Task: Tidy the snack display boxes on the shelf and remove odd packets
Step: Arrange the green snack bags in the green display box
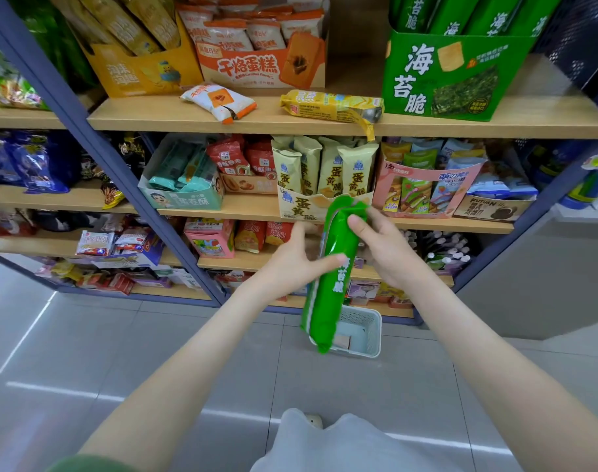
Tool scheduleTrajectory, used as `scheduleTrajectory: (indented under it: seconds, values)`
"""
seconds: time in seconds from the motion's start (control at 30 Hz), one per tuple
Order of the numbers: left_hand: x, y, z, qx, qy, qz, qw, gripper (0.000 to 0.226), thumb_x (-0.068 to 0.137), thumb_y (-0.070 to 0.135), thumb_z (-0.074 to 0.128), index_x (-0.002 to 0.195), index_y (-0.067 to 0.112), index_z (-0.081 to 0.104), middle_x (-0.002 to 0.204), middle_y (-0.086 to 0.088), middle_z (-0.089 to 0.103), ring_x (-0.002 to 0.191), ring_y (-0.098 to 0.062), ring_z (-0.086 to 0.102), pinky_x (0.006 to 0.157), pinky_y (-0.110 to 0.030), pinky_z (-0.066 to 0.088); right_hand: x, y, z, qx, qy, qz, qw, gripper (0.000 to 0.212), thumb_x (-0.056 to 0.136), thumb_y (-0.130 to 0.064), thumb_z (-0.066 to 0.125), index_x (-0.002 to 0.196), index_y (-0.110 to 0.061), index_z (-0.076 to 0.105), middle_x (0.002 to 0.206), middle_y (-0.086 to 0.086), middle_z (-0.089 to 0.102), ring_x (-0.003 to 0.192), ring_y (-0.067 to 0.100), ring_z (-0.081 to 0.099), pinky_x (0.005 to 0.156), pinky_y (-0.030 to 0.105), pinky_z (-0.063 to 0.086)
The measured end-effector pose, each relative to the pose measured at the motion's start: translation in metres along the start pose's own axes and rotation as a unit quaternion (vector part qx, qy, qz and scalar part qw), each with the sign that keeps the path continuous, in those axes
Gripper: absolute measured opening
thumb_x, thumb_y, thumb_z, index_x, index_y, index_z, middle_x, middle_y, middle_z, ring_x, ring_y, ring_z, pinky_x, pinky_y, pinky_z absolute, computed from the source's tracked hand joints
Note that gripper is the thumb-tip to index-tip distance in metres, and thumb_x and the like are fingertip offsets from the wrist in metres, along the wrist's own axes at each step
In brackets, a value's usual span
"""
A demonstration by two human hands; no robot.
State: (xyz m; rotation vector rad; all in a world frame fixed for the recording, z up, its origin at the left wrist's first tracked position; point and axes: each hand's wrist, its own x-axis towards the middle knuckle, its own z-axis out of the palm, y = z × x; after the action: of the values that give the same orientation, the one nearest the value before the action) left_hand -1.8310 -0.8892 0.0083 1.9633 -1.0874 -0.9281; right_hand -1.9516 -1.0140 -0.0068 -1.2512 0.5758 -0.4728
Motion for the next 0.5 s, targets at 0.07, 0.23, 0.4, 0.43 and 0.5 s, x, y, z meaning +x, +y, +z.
scheduleTrajectory:
  seconds: [0.07, 0.23, 0.4, 0.43, 0.5]
  values:
    - [-0.004, -0.004, 0.003, 0.071, -0.040, -0.010, 0.997, 0.053, 0.087, 0.047, 0.066, 0.127, 0.022, 0.041, 0.111, 0.008, 0.055, 0.104, -0.013, 0.059, 0.078, -0.023, 0.048, 0.002, -0.003, 0.003, 0.035, 0.010, -0.010, 0.999, 0.041, 0.097, -0.017, 0.050, 0.137, -0.008, 0.044, 0.110, 0.000, 0.065, 0.096, 0.013, 0.065, 0.077, 0.031, 0.057]
    - [0.002, -0.014, -0.002, -0.156, 0.119, -0.023, 0.980, 0.049, 0.086, 0.048, 0.067, 0.124, 0.021, 0.051, 0.122, 0.002, 0.063, 0.106, -0.013, 0.062, 0.090, -0.033, 0.053, -0.005, 0.004, 0.005, -0.159, -0.149, 0.054, 0.974, 0.099, 0.079, -0.024, 0.074, 0.153, -0.027, 0.009, 0.143, -0.007, 0.036, 0.129, 0.008, 0.043, 0.103, 0.031, 0.042]
    - [0.009, -0.019, -0.017, -0.355, 0.213, -0.044, 0.909, 0.052, 0.088, 0.037, 0.068, 0.131, 0.015, 0.048, 0.123, -0.004, 0.064, 0.109, -0.020, 0.065, 0.094, -0.050, 0.053, -0.013, 0.016, 0.017, -0.204, -0.205, 0.098, 0.952, 0.081, 0.084, -0.016, 0.072, 0.150, -0.021, 0.026, 0.145, -0.004, 0.044, 0.129, 0.007, 0.047, 0.108, 0.026, 0.039]
    - [0.010, -0.021, -0.018, -0.369, 0.218, -0.046, 0.902, 0.051, 0.089, 0.037, 0.067, 0.132, 0.015, 0.047, 0.123, -0.004, 0.064, 0.109, -0.020, 0.065, 0.093, -0.050, 0.053, -0.012, 0.015, 0.020, -0.221, -0.199, 0.093, 0.950, 0.076, 0.088, -0.012, 0.068, 0.151, -0.020, 0.026, 0.144, -0.004, 0.045, 0.128, 0.009, 0.048, 0.107, 0.027, 0.040]
    - [0.011, -0.024, -0.019, -0.394, 0.226, -0.047, 0.890, 0.050, 0.091, 0.035, 0.066, 0.132, 0.014, 0.046, 0.123, -0.004, 0.064, 0.109, -0.019, 0.065, 0.092, -0.049, 0.054, -0.010, 0.013, 0.026, -0.267, -0.173, 0.074, 0.945, 0.071, 0.091, -0.011, 0.065, 0.150, -0.022, 0.027, 0.139, -0.003, 0.049, 0.122, 0.012, 0.052, 0.105, 0.030, 0.043]
